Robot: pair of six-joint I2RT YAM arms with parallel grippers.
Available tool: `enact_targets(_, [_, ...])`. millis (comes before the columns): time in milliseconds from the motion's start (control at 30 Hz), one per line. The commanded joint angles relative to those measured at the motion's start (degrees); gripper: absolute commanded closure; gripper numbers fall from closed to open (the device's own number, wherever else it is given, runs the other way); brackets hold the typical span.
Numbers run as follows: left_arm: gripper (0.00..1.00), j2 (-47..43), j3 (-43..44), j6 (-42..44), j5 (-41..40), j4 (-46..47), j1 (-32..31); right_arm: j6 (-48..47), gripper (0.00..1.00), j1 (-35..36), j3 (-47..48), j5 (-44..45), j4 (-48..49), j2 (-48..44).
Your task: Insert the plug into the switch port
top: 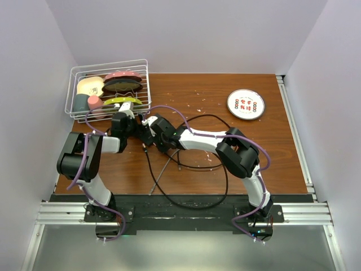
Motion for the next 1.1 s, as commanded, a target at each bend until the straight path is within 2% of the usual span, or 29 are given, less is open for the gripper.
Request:
enact_targets(0, [0.16,0.58,2.29,0.04,0.91,0.47,0.06,0.81,1.0,0.12,0.54,0.67,3.53,-1.65])
enact_targets(733, [0.18,1.28,3.26,0.31,1.53,-1.02,-0.29,2.3,1.0,0.91,-1.05,-1.44,6.35,-2.44])
enact_targets(1067, [0.26,1.81,4.23,1.18,4.43,-4.27,-0.38,2.74,1.0,0.91,0.53,0.67,6.7,-1.31])
